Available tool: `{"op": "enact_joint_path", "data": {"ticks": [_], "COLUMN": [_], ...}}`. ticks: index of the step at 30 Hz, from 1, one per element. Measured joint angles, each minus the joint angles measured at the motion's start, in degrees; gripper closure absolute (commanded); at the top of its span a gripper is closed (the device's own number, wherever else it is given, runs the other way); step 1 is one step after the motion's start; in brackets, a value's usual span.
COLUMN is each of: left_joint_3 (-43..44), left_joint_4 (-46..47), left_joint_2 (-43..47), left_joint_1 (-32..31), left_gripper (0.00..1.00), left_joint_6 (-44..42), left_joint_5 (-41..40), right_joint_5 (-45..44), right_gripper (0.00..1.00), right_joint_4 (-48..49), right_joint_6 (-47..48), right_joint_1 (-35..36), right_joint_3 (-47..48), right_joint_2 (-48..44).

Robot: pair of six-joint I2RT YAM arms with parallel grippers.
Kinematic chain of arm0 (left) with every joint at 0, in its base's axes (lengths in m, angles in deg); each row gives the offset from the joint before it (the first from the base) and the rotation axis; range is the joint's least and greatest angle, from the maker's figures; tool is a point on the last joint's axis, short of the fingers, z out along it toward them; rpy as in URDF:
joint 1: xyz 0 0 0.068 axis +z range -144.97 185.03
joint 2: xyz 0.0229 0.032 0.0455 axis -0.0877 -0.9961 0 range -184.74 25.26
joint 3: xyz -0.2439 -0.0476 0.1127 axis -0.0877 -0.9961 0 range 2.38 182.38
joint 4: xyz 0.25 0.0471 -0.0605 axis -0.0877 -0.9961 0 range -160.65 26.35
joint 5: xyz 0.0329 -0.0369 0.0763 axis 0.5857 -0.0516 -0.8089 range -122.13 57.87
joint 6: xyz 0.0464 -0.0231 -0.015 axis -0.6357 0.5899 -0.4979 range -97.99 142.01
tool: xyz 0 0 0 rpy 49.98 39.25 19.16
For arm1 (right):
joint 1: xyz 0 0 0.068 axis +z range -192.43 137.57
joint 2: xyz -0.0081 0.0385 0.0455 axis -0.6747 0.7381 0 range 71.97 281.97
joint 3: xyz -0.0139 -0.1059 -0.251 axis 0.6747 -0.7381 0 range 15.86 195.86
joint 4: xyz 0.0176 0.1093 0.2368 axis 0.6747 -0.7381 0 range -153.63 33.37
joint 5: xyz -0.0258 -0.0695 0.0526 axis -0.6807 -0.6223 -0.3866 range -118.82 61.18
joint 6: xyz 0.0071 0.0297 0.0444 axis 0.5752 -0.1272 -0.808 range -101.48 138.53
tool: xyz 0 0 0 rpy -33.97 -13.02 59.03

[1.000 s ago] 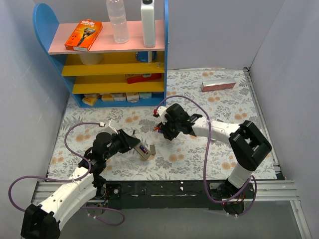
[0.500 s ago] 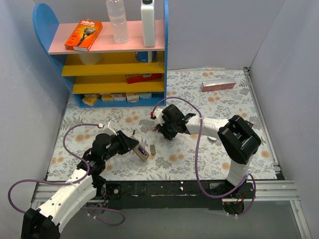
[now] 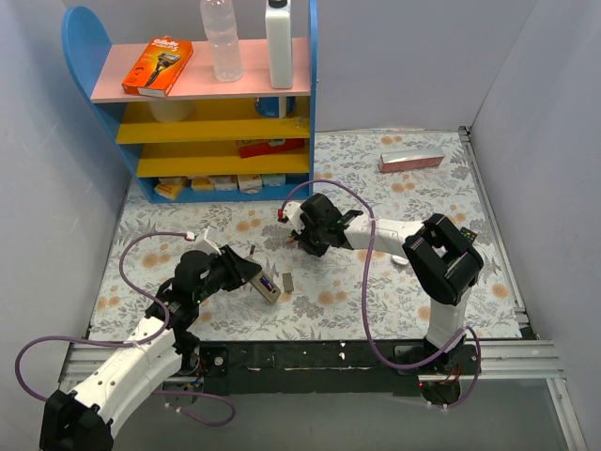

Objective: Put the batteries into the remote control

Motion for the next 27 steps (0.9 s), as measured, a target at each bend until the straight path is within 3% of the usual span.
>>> {"op": "enact_joint_path", "data": {"ticks": [3, 10, 22, 27], "left_joint_3": [0.02, 0.09, 0.11, 0.35], "left_joint_4": [0.24, 4.7, 24.15, 31.3], "left_joint_2": [-0.33, -2.86, -14.86, -19.82], "left_joint_1": [0.0, 0.0, 0.02, 0.02], "left_gripper": [1.0, 1.0, 1.0, 1.0], "left_joint_6": [-0.17, -0.31, 1.29, 2.1], "left_joint_5": [0.02, 0.39, 3.8, 6.58], "right_joint_5": [0.04, 0.0, 4.02, 6.43], "right_gripper": [0.98, 0.99, 0.99, 0.99], "right_joint_4": [-0.02, -2.23, -11.78, -15.06], "right_joint_6": [0.31, 0.26, -7.17, -12.13], "right_joint_1": [0.0, 0.0, 0.46, 3.08], "right_joint_3": [0.0, -0.87, -1.92, -0.28], "right_joint_2": [0.0, -1.75, -19.58, -22.51]}}
